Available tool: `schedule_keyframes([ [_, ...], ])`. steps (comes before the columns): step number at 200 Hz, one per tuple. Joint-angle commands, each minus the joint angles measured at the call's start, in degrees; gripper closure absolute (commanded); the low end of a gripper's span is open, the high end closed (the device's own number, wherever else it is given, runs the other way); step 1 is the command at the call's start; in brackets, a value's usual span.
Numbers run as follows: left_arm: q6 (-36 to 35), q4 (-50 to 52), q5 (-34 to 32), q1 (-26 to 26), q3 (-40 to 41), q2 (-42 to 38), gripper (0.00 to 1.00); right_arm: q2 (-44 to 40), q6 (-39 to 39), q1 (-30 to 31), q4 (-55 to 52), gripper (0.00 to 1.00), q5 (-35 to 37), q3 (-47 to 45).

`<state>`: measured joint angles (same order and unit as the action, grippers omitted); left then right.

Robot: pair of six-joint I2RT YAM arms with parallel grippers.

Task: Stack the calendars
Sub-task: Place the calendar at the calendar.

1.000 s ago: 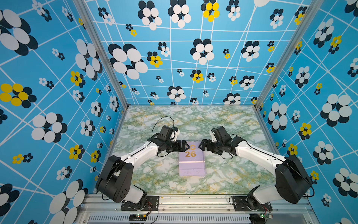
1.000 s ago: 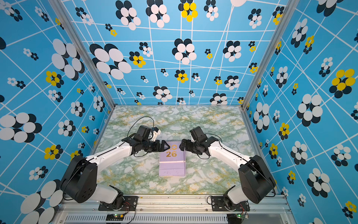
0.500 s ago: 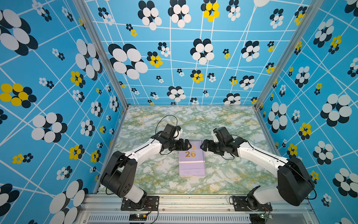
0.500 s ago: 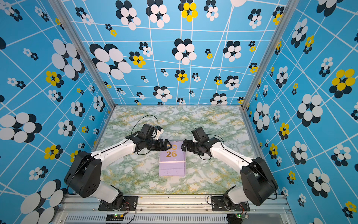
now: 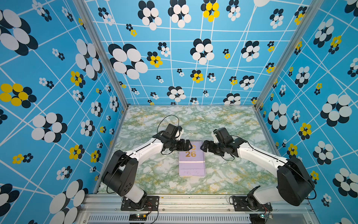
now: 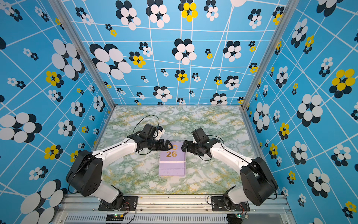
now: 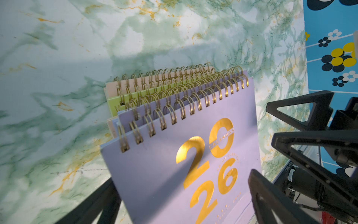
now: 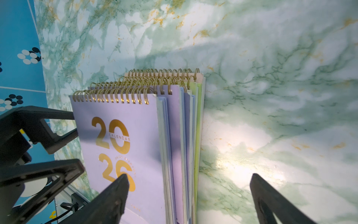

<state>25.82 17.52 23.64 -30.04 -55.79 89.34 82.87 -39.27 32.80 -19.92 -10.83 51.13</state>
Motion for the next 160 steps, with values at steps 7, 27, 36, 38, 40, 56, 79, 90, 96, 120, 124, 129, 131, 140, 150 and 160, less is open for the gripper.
schedule_keyframes([
  [7, -0.7, 2.5, -2.2, -1.0, -2.3, 0.7, 0.01, -0.6, -0.1, -0.4, 0.5, 0.01, -0.4, -0.9],
  [27, -1.0, 4.0, -3.4, -1.5, -3.3, 0.9, 0.01, -0.6, -0.1, -0.4, 0.6, 0.01, -0.3, -1.1],
  [36, -1.0, 4.5, -3.8, -1.9, -3.7, 1.0, 0.00, -0.6, -0.1, -0.4, 0.6, 0.01, -0.4, -1.1],
  [38, -1.0, 4.6, -4.0, -1.9, -3.9, 1.0, 0.01, -0.6, -0.1, -0.4, 0.6, 0.01, -0.4, -1.1],
  [40, -1.0, 4.7, -4.0, -1.8, -3.9, 1.0, 0.01, -0.6, -0.1, -0.4, 0.7, 0.01, -0.3, -1.1],
  [56, -1.0, 5.4, -4.7, -2.1, -4.5, 1.1, 0.01, -0.6, 0.0, -0.4, 0.7, 0.01, -0.4, -1.2],
  [79, -1.1, 6.0, -5.5, -2.5, -5.1, 1.4, 0.00, -0.6, -0.2, -0.4, 0.9, 0.01, -0.4, -1.4],
  [90, -1.0, 6.1, -5.7, -2.6, -5.2, 1.5, 0.01, -0.7, -0.2, -0.4, 0.9, 0.01, -0.5, -1.4],
  [96, -0.8, 6.2, -5.9, -2.6, -5.3, 1.6, 0.00, -0.7, -0.2, -0.4, 0.9, 0.01, -0.5, -1.5],
  [120, -0.8, 6.3, -6.3, -2.7, -5.0, 1.9, 0.01, -0.6, -0.1, -0.4, 0.9, 0.01, -0.5, -1.4],
  [124, -0.8, 6.3, -6.4, -2.7, -5.0, 1.8, 0.00, -0.6, -0.1, -0.4, 0.9, 0.01, -0.6, -1.4],
  [129, -0.7, 6.4, -6.6, -2.7, -5.0, 1.7, 0.01, -0.5, 0.0, -0.4, 0.9, 0.01, -0.7, -1.3],
  [131, -0.8, 6.5, -6.7, -2.6, -4.9, 1.7, 0.00, -0.4, 0.0, -0.4, 0.9, 0.01, -0.7, -1.3],
  [140, -0.8, 6.8, -7.0, -2.7, -4.9, 1.5, 0.01, -0.2, 0.1, -0.4, 0.9, 0.01, -0.9, -1.2],
  [150, -0.7, 7.2, -7.4, -2.7, -4.8, 1.0, 0.00, 0.1, 0.1, -0.4, 1.0, 0.01, -1.3, -0.9],
  [160, -0.7, 7.2, -7.7, -2.7, -4.4, 0.1, 0.00, 0.3, 0.1, -0.3, 1.0, 0.01, -1.4, -0.7],
])
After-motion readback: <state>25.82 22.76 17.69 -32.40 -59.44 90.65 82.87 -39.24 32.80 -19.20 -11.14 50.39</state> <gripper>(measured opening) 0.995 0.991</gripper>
